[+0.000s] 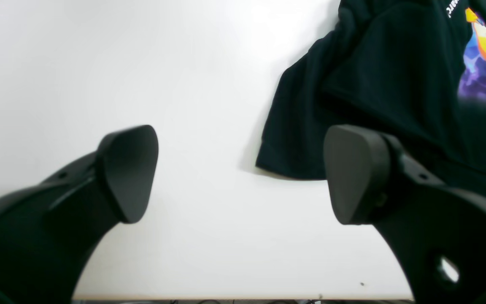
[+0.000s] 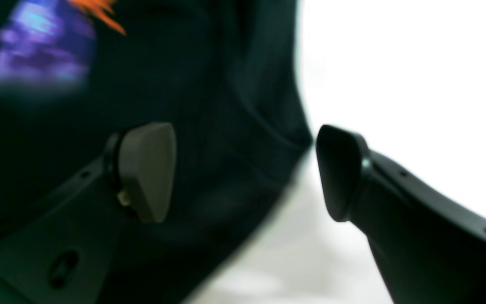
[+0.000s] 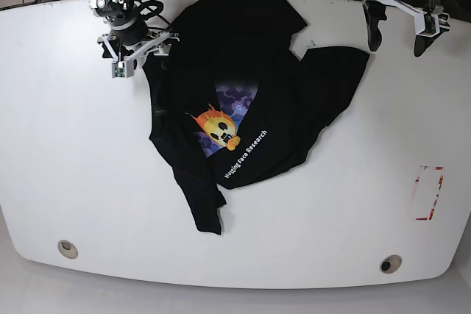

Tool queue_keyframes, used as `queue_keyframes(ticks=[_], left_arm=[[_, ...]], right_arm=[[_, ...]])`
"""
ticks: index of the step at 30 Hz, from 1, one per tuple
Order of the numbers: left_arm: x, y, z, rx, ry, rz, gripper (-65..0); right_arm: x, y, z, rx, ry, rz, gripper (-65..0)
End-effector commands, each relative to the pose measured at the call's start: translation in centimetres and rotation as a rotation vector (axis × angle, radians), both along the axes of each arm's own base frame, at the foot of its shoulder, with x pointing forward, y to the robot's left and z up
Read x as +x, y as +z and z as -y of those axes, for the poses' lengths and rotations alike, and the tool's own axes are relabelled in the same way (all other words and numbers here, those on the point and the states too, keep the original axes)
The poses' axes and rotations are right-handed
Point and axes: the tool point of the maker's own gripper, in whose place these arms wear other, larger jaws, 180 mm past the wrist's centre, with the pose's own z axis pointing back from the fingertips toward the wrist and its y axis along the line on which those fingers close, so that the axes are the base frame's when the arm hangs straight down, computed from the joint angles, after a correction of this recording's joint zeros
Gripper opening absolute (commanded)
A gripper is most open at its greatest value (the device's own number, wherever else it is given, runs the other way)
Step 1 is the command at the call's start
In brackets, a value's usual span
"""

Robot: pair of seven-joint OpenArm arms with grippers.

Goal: Layout the t-shirt on the table in an organized manner, then fold the t-shirt properly
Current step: 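Move both grippers down toward the shirt's collar-side corners, then grasp the shirt edges with the left and right grippers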

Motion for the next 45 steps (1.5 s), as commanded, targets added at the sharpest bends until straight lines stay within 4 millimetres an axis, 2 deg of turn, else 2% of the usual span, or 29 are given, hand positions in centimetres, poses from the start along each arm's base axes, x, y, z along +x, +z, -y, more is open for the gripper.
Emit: queue_keyframes(ticks=[1, 12, 22, 25, 30, 36, 45], left_arm=[[0.5, 1.3, -0.5, 0.016, 0.002, 0.048, -5.7], [1.2, 1.4, -2.0, 0.051, 0.032, 0.027, -5.6], [2.9, 1.3, -3.2, 0.072, 0.059, -0.002, -5.4], [3.2, 1.1, -3.1, 0.069, 0.058, -0.015, -5.4], [3.9, 1.0, -2.7, 0.062, 0.049, -0.019, -5.4], [4.5, 0.5, -0.5, 0.042, -0.055, -0.044, -5.7], [6.3, 0.0, 2.4, 0.031, -0.187, -0.066, -5.8]], right_arm=[[0.4, 0.5, 0.2, 0.025, -0.013, 0.034, -14.7], [-0.9, -0.8, -0.2, 0.045, -0.016, -0.013, -14.7], [-1.9, -1.1, -2.1, 0.094, -0.017, -0.026, -16.6], [-2.0, -1.2, -2.6, 0.103, 0.017, -0.024, -23.6], [-2.5, -1.8, -3.1, 0.118, 0.044, -0.041, -43.6], [-2.7, -2.4, -3.0, 0.114, 0.046, -0.058, -64.7], [-2.6, -2.2, -2.9, 0.108, 0.05, -0.053, -65.0]])
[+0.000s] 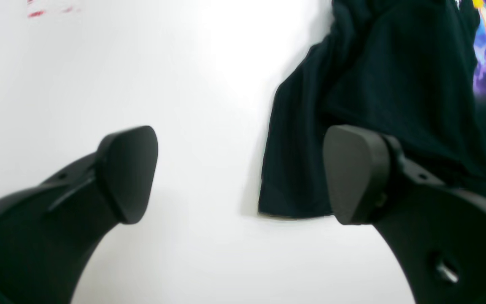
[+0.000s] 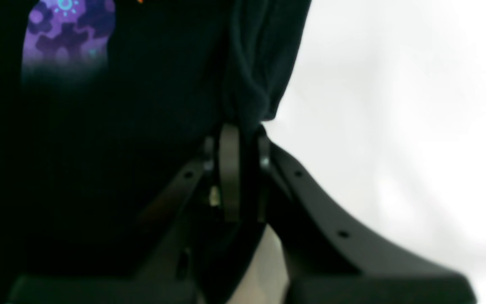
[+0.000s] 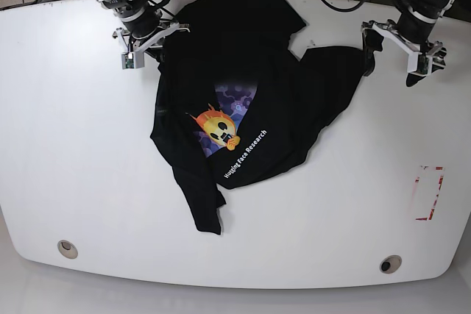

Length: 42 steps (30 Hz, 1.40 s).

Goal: Layout the t-shirt on the table in an organized manner, then fold the t-shirt properly
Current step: 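Grasp the shirt edges with the left and right grippers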

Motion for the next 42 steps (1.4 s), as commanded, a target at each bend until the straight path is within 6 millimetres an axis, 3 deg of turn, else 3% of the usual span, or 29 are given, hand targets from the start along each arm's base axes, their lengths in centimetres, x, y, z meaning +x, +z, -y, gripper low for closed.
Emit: queue_keyframes(ticks=[1, 5, 11, 17, 25, 33, 42], left_arm=[[0.6, 0.6, 0.9, -0.011, -0.034, 0.019, -5.8], [1.6, 0.4, 1.5, -0.005, -0.054, -0.008, -5.8], [1.7, -1.7, 1.6, 0.013, -0.065, -0.117, -5.8], [0.7, -4.1, 0.4, 0.096, -0.052, -0.215, -5.8], [-0.6, -7.3, 1.1, 0.07, -0.075, -0.307, -6.1], [-0.7, -8.1, 2.7, 0.047, -0.114, -0.325, -16.7], [-0.5, -9.7, 3.3, 0.014, -0.121, -0.361, -17.5]], right_arm=[[-1.0, -0.7, 0.0, -0.022, 0.02, -0.055, -65.0], [-1.0, -0.7, 0.0, -0.022, 0.02, -0.054, -65.0], [-1.0, -0.7, 0.0, -0.022, 0.02, -0.054, -65.0], [-1.0, -0.7, -0.1, -0.021, 0.021, -0.054, -65.0], [-1.0, -0.7, 0.0, -0.022, 0.019, -0.052, -65.0], [-0.9, -0.6, 0.0, -0.022, 0.019, -0.051, -65.0], [-0.7, -0.2, 0.2, -0.024, 0.015, -0.036, -65.0]])
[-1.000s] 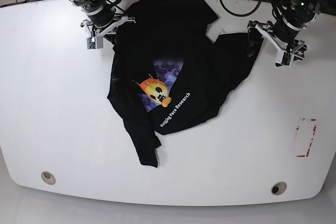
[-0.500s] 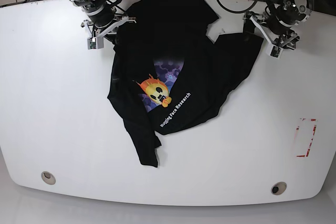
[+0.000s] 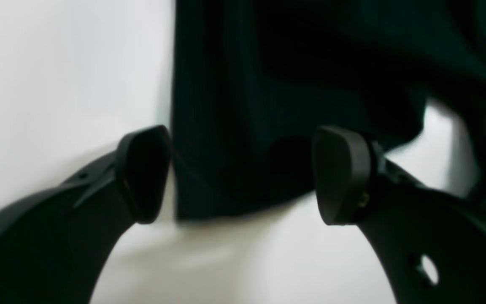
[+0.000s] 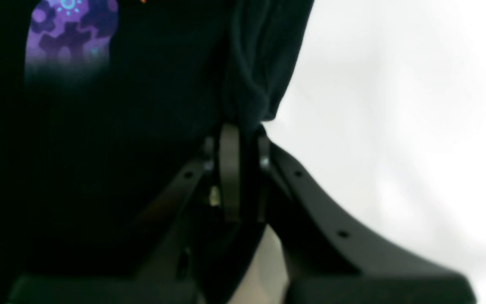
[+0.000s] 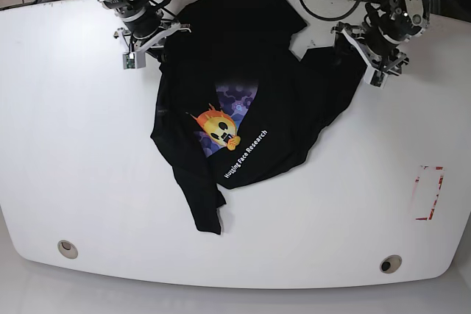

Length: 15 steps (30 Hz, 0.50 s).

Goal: Layout the t-shirt on the table in an organized manner, then fold the t-shirt properly
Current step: 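Grasp the shirt edges with the left and right grippers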

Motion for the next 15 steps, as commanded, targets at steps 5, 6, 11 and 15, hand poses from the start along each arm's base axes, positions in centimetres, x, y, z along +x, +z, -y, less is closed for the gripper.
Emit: queue_keyframes(ticks=[5, 6, 11, 15], left_arm=[[-0.75, -0.79, -0.23, 0.011, -0.001, -0.043, -25.3], [-0.75, -0.79, -0.23, 0.011, -0.001, -0.043, -30.6], [-0.8, -0.88, -0.26, 0.01, 0.001, -0.046, -60.6], [-0.73, -0.75, -0.32, 0.014, 0.002, -0.042, -65.0]], right_arm=[[-0.46, 0.38, 0.34, -0.033, 0.016, -0.02, -65.0], [-0.37, 0.53, 0.35, -0.034, 0.016, -0.016, -65.0], [-0.29, 0.67, 0.36, -0.036, 0.017, -0.012, -65.0], [-0.22, 0.7, 0.36, -0.036, 0.017, -0.01, -65.0]])
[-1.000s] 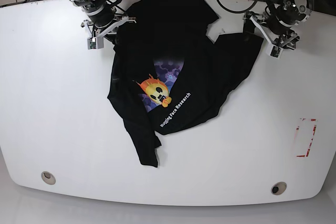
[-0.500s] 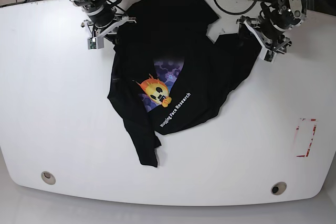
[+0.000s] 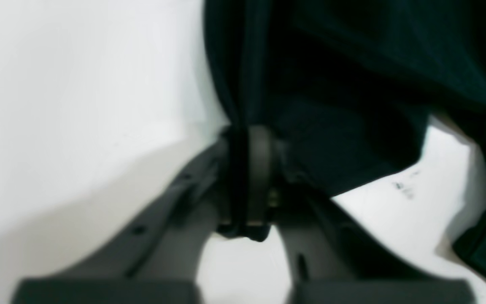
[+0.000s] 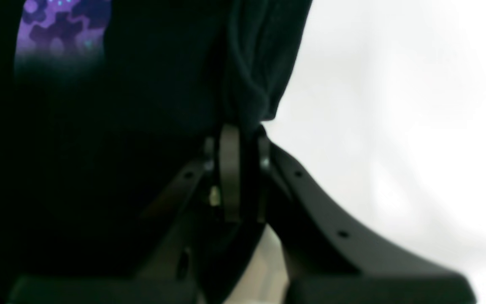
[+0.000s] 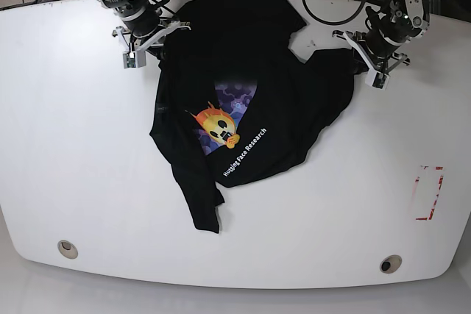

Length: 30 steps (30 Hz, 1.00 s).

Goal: Layout the t-shirt on the table in an organized manner, then fold the t-shirt properly
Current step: 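Grasp the shirt edges with the left and right grippers, then lift the shirt with both grippers and swing it toward the table edge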

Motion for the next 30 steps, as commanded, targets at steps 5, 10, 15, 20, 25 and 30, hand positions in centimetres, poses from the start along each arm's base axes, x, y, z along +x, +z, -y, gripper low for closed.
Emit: queue_keyframes(ticks=[5, 10, 15, 20, 25, 30], left_arm=[[-0.2, 0.6, -0.3, 0.032, -0.014, -0.005, -65.0], [1.0, 4.6, -0.9, 0.084, -0.016, 0.103, -65.0], [1.4, 8.4, -0.9, 0.111, 0.008, 0.208, -65.0], [2.8, 10.5, -4.3, 0.143, 0.07, 0.274, -65.0], [4.7, 13.4, -6.9, 0.121, 0.154, 0.379, -65.0], [6.6, 15.7, -8.1, 0.154, 0.149, 0.445, -65.0]], right_arm=[[0.2, 0.5, 0.3, -0.015, -0.001, 0.011, -65.0], [1.3, 3.6, 0.7, -0.045, -0.004, 0.114, -65.0], [1.4, 7.5, 0.4, -0.075, 0.01, 0.218, -65.0], [2.4, 8.4, 1.0, -0.045, -0.016, 0.272, -65.0], [3.7, 9.6, 2.3, -0.051, -0.032, 0.326, -65.0], [5.7, 10.9, 2.4, -0.062, -0.027, 0.383, -65.0]])
